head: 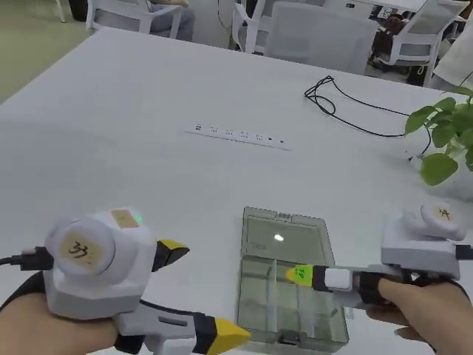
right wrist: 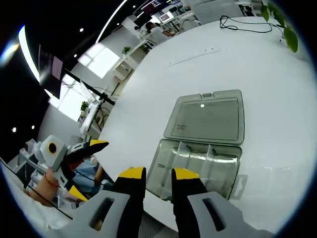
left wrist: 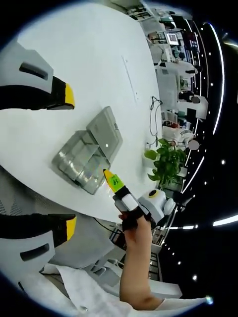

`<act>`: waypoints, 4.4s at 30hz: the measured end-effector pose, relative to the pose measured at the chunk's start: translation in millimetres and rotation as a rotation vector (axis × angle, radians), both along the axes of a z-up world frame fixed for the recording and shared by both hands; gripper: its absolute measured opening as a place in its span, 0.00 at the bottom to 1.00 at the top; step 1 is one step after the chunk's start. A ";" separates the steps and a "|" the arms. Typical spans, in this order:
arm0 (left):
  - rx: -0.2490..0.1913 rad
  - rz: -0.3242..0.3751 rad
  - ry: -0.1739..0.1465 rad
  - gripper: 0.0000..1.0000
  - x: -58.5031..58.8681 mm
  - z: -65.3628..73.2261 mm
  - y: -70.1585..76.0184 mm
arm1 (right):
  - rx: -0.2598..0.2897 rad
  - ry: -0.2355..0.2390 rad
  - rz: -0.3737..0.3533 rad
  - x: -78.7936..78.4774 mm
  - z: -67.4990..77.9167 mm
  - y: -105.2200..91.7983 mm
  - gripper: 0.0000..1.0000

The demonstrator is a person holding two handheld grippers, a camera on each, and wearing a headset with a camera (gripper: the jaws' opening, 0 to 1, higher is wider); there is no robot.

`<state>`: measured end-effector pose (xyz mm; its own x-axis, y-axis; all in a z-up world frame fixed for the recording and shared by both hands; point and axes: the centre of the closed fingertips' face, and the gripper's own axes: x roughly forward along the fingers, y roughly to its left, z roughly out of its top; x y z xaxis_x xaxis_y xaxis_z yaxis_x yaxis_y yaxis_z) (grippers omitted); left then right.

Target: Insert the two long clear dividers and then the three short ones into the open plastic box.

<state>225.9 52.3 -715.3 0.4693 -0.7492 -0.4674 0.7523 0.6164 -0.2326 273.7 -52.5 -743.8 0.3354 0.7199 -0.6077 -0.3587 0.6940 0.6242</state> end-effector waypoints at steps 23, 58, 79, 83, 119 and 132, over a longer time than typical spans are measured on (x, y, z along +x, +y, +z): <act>0.007 0.055 -0.008 0.93 -6.9 5.3 -9.5 | -0.115 -0.255 0.379 -21.4 19.1 -79.3 0.43; 0.003 0.023 0.030 1.00 -3.4 -12.2 1.7 | -0.650 -0.429 1.231 3.7 -105.5 -128.0 0.46; -0.015 0.024 0.025 1.00 3.1 -9.6 0.4 | -0.716 -0.450 1.294 5.7 -111.4 -131.1 0.33; -0.013 0.016 0.025 1.00 2.1 -9.7 -0.7 | -0.717 -0.450 1.292 5.3 -111.3 -131.2 0.33; -0.041 -0.017 0.006 1.00 0.8 1.8 -14.3 | -0.717 -0.535 1.087 5.6 -61.4 -131.7 0.33; -0.076 -0.022 0.014 0.99 5.5 10.9 -26.5 | -0.658 -0.634 1.009 -7.5 -17.6 -101.0 0.33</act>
